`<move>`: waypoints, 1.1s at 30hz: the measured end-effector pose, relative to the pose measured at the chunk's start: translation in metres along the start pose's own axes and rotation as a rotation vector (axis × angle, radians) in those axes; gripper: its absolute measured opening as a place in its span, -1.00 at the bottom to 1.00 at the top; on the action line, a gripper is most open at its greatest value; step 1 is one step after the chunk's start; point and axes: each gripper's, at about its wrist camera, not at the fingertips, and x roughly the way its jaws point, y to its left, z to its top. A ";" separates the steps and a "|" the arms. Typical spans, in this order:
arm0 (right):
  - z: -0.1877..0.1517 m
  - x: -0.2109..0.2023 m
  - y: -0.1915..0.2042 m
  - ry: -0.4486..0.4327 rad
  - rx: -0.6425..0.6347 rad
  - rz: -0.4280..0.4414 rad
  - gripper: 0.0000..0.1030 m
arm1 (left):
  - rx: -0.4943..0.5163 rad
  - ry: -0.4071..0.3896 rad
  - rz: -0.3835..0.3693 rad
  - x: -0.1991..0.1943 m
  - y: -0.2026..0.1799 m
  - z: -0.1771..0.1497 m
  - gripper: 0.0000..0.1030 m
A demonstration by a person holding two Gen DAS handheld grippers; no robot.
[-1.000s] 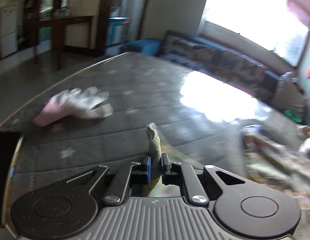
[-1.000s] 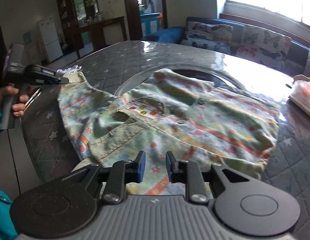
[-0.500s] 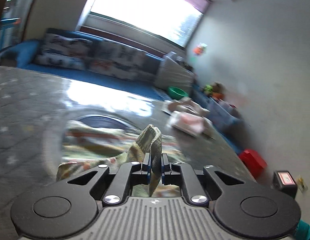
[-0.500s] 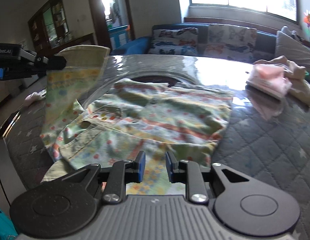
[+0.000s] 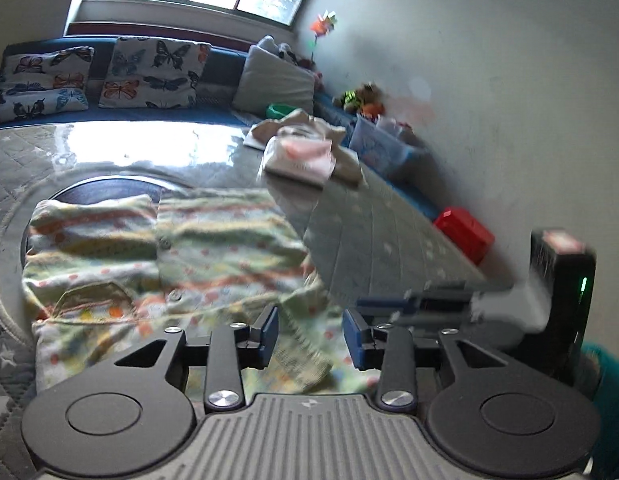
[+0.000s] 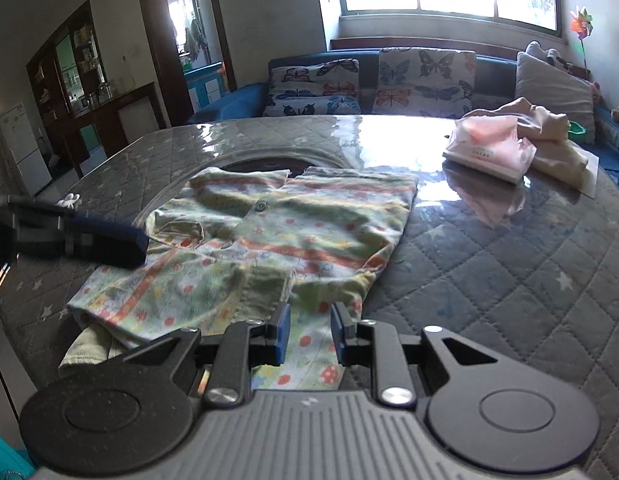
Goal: Fold clothes
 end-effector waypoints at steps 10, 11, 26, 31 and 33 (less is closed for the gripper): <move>0.015 0.043 0.028 0.045 -0.077 0.062 -0.58 | -0.117 0.062 0.245 0.001 0.091 -0.021 -0.28; 0.015 0.051 0.029 0.059 -0.075 0.064 -0.58 | -0.133 0.072 0.259 0.002 0.099 -0.024 -0.28; 0.002 0.051 0.027 0.142 -0.043 0.056 -0.46 | -0.143 0.049 0.245 0.006 0.119 -0.015 -0.29; -0.002 0.047 0.037 0.149 -0.075 0.043 -0.59 | -0.141 0.055 0.244 0.004 0.121 -0.017 -0.28; 0.000 0.047 0.034 0.159 -0.060 0.039 -0.62 | -0.129 0.048 0.229 0.000 0.115 -0.016 -0.26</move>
